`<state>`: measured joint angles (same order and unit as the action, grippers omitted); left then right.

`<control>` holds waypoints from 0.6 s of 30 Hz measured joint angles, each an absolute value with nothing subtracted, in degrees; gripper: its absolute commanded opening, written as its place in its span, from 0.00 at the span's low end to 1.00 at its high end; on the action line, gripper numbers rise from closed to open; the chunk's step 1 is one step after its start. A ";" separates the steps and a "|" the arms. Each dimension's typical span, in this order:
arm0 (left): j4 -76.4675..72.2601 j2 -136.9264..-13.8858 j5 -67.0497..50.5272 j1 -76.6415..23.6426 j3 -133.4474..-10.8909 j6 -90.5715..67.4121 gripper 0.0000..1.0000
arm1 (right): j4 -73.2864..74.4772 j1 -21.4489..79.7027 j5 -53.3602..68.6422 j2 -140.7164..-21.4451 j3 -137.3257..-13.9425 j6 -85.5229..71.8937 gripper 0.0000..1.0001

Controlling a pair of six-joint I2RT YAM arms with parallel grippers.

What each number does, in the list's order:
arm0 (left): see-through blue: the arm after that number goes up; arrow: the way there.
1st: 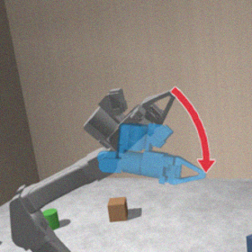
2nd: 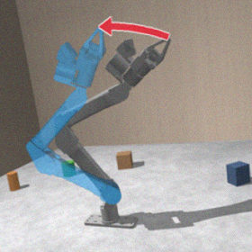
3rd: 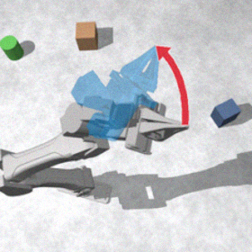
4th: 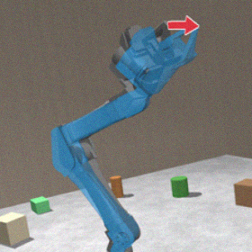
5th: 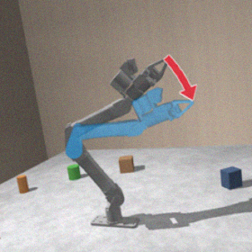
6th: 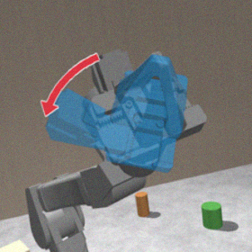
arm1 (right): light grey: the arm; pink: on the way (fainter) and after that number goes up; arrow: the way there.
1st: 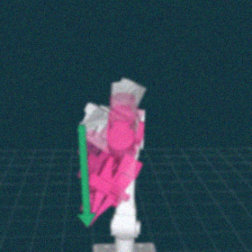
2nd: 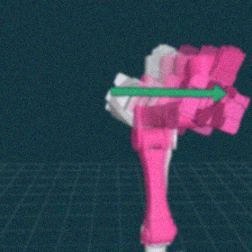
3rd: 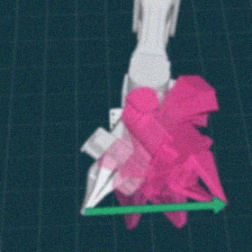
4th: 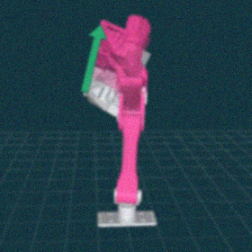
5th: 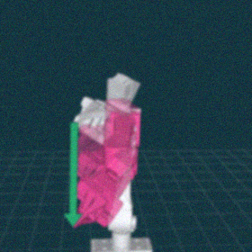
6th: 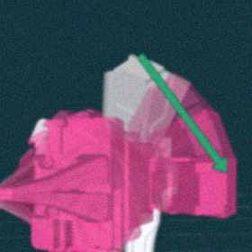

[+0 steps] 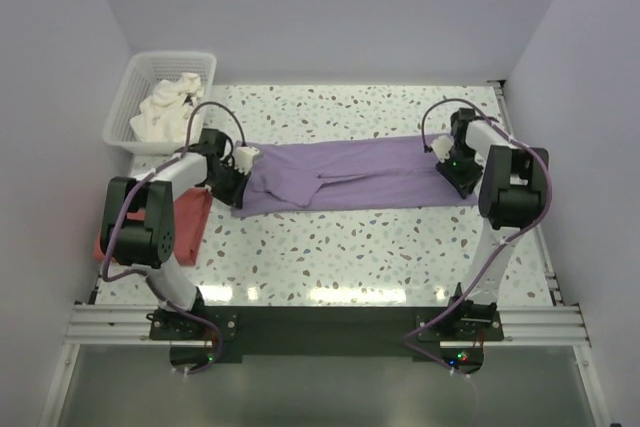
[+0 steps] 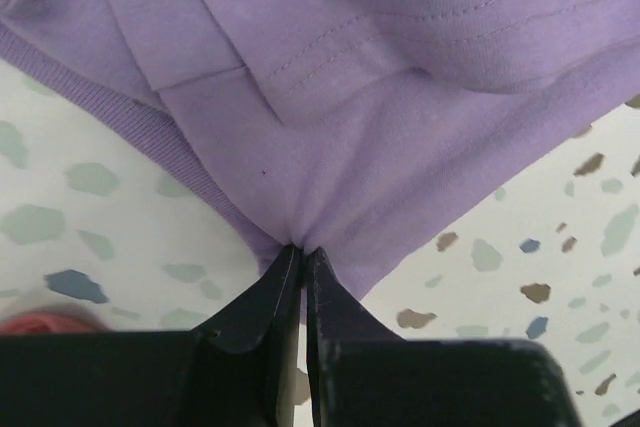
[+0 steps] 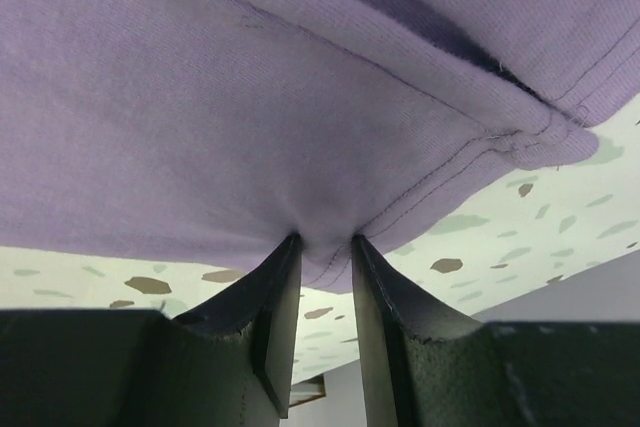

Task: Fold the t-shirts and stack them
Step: Fold the tshirt

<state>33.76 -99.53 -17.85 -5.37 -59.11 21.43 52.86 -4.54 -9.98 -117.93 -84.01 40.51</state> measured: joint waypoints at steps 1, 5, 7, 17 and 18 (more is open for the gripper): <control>34.04 -98.74 -17.98 -5.89 -58.22 21.41 0.11 | 52.77 -4.78 -10.02 -117.49 -83.33 40.82 0.32; 36.34 -97.01 -18.22 -6.63 -57.08 20.78 0.25 | 54.19 -5.50 -8.71 -116.66 -83.02 40.80 0.36; 37.71 -96.07 -18.50 -6.31 -57.23 20.40 0.27 | 56.77 -5.61 -5.76 -116.22 -84.64 39.79 0.36; 38.33 -91.55 -27.33 -5.65 -64.42 16.93 0.34 | 53.36 3.03 17.34 -100.77 -88.01 22.96 0.42; 38.17 -91.61 -28.32 -5.63 -64.45 16.16 0.34 | 50.83 4.78 19.77 -99.79 -87.22 19.55 0.42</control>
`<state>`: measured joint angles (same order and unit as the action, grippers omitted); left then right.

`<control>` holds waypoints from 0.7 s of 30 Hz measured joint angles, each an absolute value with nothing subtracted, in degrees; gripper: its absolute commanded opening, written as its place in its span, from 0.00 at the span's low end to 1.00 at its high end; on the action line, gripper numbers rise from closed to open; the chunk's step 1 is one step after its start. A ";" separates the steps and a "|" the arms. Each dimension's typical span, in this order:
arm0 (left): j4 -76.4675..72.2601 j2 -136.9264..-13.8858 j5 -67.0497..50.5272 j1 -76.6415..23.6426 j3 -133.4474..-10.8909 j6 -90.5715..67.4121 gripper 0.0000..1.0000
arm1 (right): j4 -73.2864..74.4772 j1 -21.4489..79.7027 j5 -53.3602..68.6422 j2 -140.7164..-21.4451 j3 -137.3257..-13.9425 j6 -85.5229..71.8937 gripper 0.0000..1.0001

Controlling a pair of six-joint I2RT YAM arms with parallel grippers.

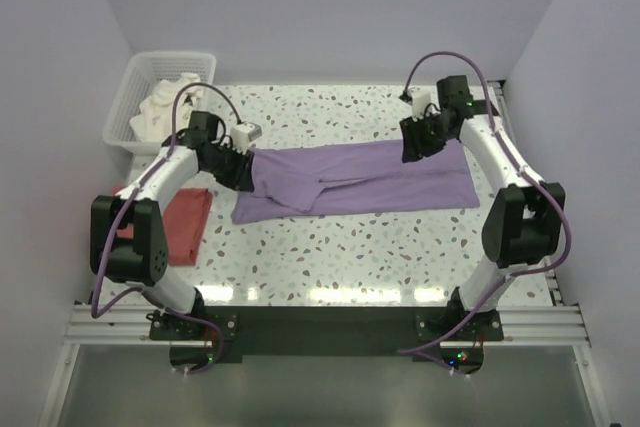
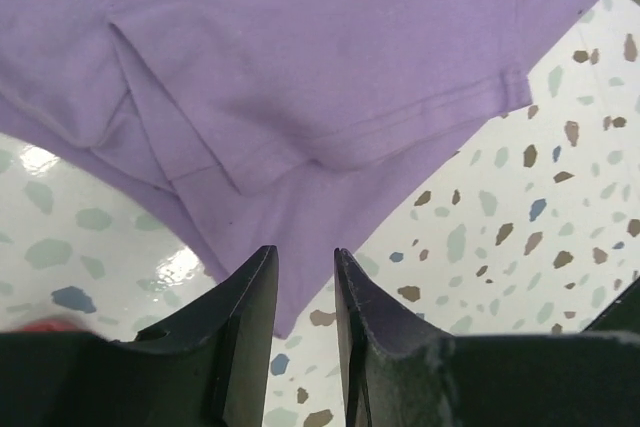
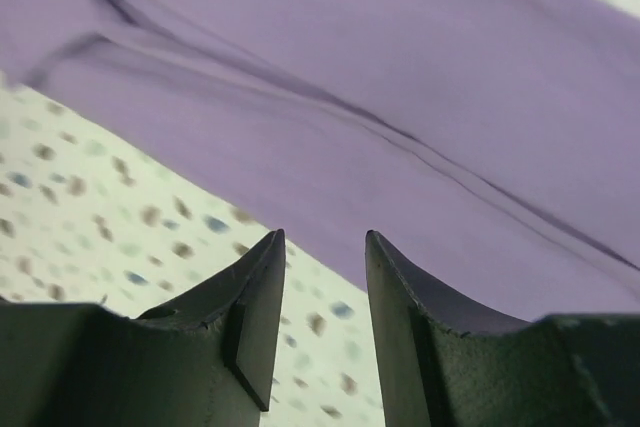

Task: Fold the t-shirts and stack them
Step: Fold the tshirt

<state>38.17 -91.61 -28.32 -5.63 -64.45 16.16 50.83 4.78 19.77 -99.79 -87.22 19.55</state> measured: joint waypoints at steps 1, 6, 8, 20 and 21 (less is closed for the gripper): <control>38.22 -91.83 -29.12 -5.65 -64.45 15.40 0.35 | 48.18 6.52 22.11 -99.04 -86.04 16.27 0.42; 36.97 -95.26 -31.86 -5.65 -64.45 11.53 0.36 | 34.11 14.96 28.58 -99.11 -77.45 -1.98 0.43; 36.10 -97.03 -32.05 -5.65 -64.45 9.91 0.36 | 29.47 18.65 29.56 -100.25 -75.31 -8.84 0.44; 32.36 -104.44 -30.94 -5.63 -64.49 3.38 0.38 | 12.36 32.91 27.94 -108.03 -72.93 -38.37 0.47; 32.36 -104.53 -30.83 -5.63 -64.49 3.16 0.38 | 11.73 33.43 27.77 -108.18 -72.18 -40.23 0.46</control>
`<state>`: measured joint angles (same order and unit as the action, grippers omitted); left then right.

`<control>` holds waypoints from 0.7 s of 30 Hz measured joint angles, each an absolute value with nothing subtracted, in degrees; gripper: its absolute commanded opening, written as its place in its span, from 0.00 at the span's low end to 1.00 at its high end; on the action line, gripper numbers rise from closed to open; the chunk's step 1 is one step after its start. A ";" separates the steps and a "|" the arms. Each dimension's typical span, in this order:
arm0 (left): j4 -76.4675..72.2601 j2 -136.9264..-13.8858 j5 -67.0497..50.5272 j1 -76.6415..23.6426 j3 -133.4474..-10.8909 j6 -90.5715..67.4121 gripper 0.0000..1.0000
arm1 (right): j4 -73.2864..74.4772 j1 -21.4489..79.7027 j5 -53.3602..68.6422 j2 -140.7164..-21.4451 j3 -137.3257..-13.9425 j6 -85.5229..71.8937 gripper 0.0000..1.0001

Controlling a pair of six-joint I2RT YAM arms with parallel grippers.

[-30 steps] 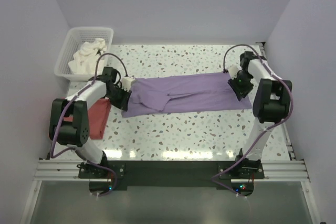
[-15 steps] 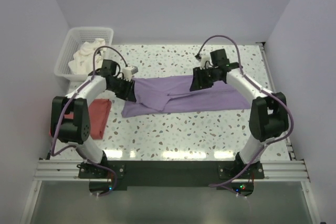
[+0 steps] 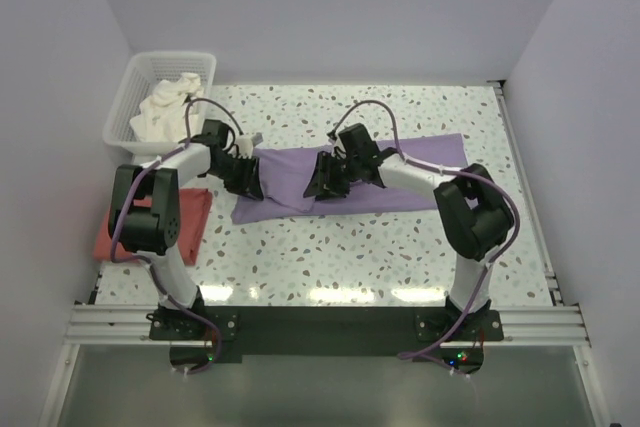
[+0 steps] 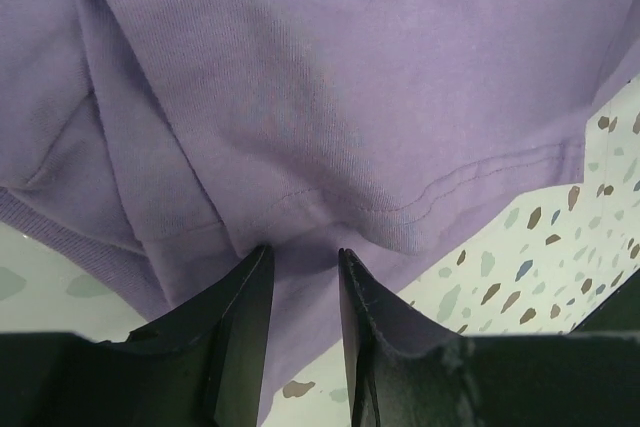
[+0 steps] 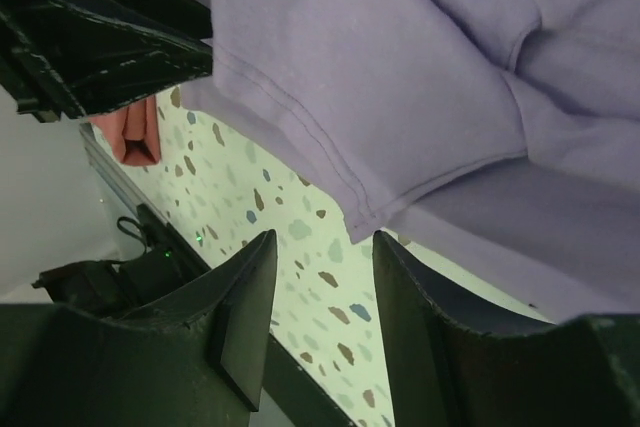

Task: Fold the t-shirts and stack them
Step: Fold the tshirt

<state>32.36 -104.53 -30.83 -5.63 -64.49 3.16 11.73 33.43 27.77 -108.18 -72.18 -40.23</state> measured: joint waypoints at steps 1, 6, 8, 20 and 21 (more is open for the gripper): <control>32.36 -104.53 -30.79 -5.63 -64.51 2.98 0.38 | 11.40 33.82 27.57 -108.31 -71.46 -41.71 0.46; 32.29 -104.53 -30.65 -5.63 -64.51 2.50 0.38 | 10.61 34.39 26.55 -109.30 -69.04 -46.96 0.45; 32.29 -104.53 -30.65 -5.63 -64.51 2.46 0.38 | 9.93 34.39 26.48 -110.08 -68.79 -48.12 0.45; 32.36 -104.53 -30.41 -5.45 -64.66 2.07 0.39 | 6.46 34.39 27.92 -115.02 -68.77 -53.30 0.34; 32.40 -104.53 -30.39 -5.23 -64.77 2.04 0.39 | 6.07 34.39 28.16 -115.04 -68.77 -53.56 0.33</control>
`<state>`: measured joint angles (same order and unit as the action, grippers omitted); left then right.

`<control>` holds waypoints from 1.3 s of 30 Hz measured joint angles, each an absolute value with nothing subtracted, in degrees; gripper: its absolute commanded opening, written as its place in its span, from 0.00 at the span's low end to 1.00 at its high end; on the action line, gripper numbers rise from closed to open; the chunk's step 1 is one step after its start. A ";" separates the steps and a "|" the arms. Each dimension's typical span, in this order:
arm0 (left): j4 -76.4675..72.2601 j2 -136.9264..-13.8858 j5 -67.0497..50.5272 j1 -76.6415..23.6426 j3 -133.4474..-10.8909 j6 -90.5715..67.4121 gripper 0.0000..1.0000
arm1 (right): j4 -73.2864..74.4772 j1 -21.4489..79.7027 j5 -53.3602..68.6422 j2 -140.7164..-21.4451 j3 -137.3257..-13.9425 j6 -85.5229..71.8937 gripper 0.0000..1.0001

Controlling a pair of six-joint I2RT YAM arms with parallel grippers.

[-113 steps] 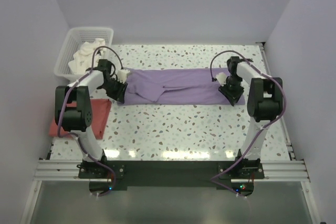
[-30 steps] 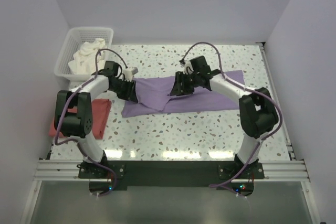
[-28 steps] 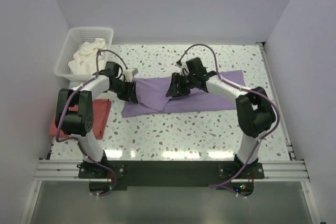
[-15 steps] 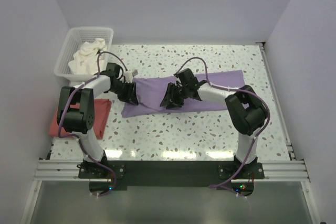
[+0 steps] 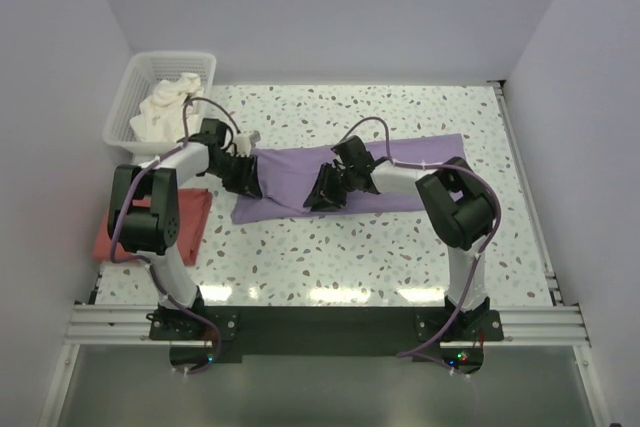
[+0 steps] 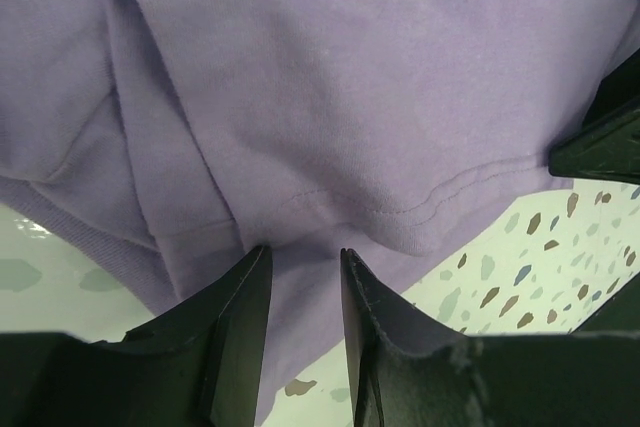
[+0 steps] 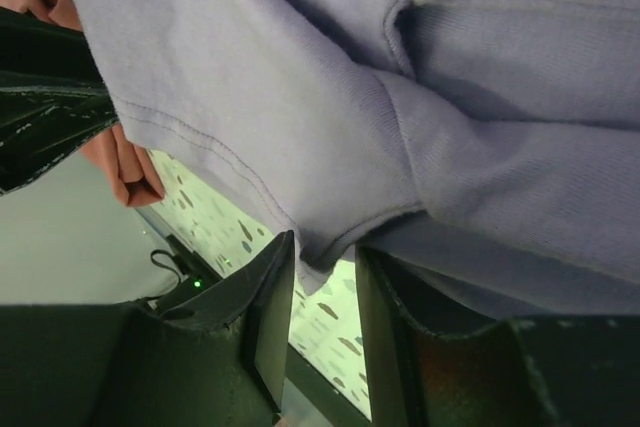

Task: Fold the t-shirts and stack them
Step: Fold the tshirt

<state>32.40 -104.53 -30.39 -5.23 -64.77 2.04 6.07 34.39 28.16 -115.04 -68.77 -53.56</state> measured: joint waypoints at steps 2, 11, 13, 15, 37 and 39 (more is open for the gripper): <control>32.42 -104.53 -30.37 -4.80 -65.14 1.93 0.40 | 5.61 34.39 28.62 -115.02 -68.75 -54.08 0.30; 32.49 -104.57 -31.11 -3.75 -67.29 0.56 0.41 | 3.92 34.39 31.03 -115.02 -68.75 -55.70 0.14; 32.49 -104.73 -31.16 -3.75 -67.48 0.05 0.41 | 3.81 34.39 31.11 -115.02 -68.75 -55.83 0.07; 32.56 -105.19 -31.20 -3.75 -67.72 -0.40 0.41 | 3.81 34.39 31.14 -115.02 -68.75 -55.94 0.02; 32.69 -107.94 -28.60 -3.75 -67.92 -2.17 0.38 | 3.90 33.85 31.14 -115.02 -68.75 -55.88 0.00; 32.67 -107.94 -28.88 -3.75 -67.88 -2.37 0.32 | 3.92 33.74 31.16 -115.04 -68.75 -55.86 0.00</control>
<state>32.67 -107.94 -28.88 -3.75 -67.88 -2.37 3.92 33.74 31.16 -115.04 -68.75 -55.86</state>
